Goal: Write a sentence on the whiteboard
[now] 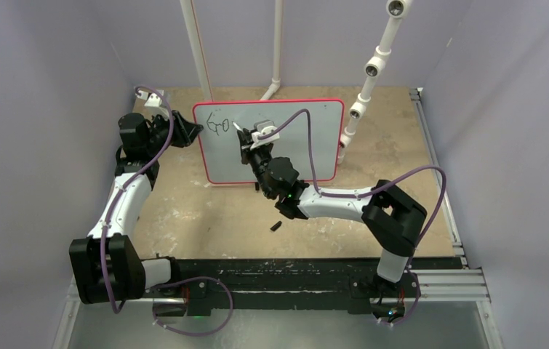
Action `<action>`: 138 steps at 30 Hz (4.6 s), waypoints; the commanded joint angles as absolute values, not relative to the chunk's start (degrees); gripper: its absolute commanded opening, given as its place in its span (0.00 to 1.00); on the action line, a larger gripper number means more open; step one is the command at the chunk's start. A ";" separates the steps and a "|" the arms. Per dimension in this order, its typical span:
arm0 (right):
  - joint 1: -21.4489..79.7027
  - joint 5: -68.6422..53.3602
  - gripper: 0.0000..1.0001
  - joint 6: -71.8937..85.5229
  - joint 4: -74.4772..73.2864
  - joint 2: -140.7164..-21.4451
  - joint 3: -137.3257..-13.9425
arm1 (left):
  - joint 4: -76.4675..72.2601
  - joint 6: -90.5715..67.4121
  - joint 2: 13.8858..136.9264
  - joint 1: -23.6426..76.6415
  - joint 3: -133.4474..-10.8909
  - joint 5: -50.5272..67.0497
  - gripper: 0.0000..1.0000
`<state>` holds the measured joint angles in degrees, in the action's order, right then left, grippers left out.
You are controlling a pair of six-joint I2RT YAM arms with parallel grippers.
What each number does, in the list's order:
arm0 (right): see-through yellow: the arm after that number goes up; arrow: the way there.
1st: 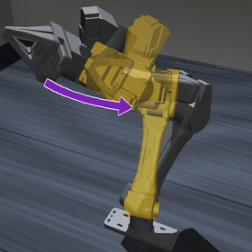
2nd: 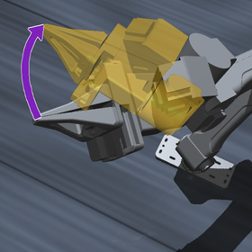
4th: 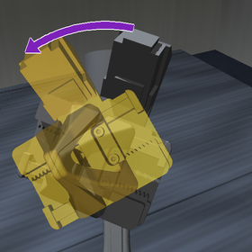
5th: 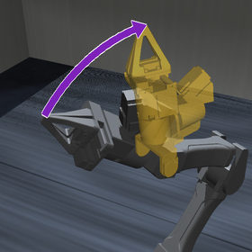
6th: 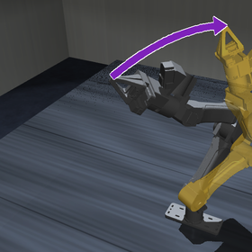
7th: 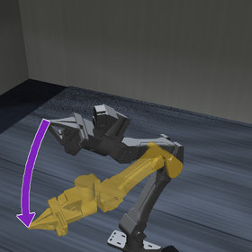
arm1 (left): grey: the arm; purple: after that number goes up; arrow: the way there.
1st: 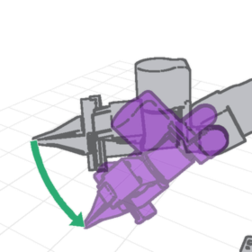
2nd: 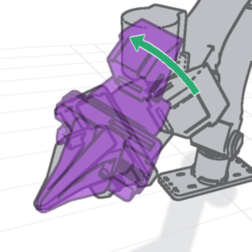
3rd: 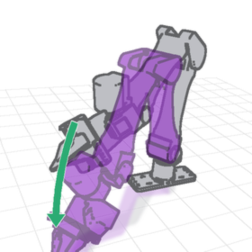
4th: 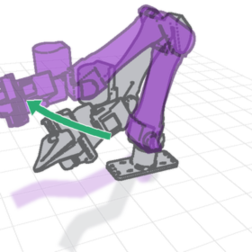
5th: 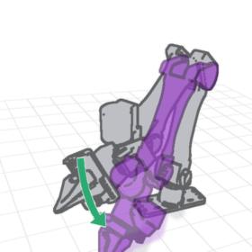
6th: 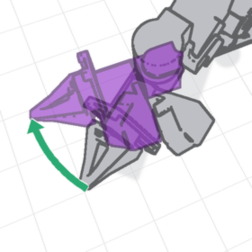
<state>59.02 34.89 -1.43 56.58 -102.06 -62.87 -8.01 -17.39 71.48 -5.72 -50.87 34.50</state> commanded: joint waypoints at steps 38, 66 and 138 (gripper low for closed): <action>58.36 40.22 0.00 -2.75 56.70 -98.88 -61.13 | -8.99 -17.07 71.57 -5.72 -50.99 34.72 0.29; 58.36 37.57 0.00 -3.08 56.95 -101.35 -65.14 | -9.32 -17.28 71.65 -5.65 -50.98 34.95 0.29; 57.83 32.90 0.00 -4.12 56.56 -99.93 -60.38 | -8.93 -16.96 71.63 -5.71 -51.08 34.71 0.29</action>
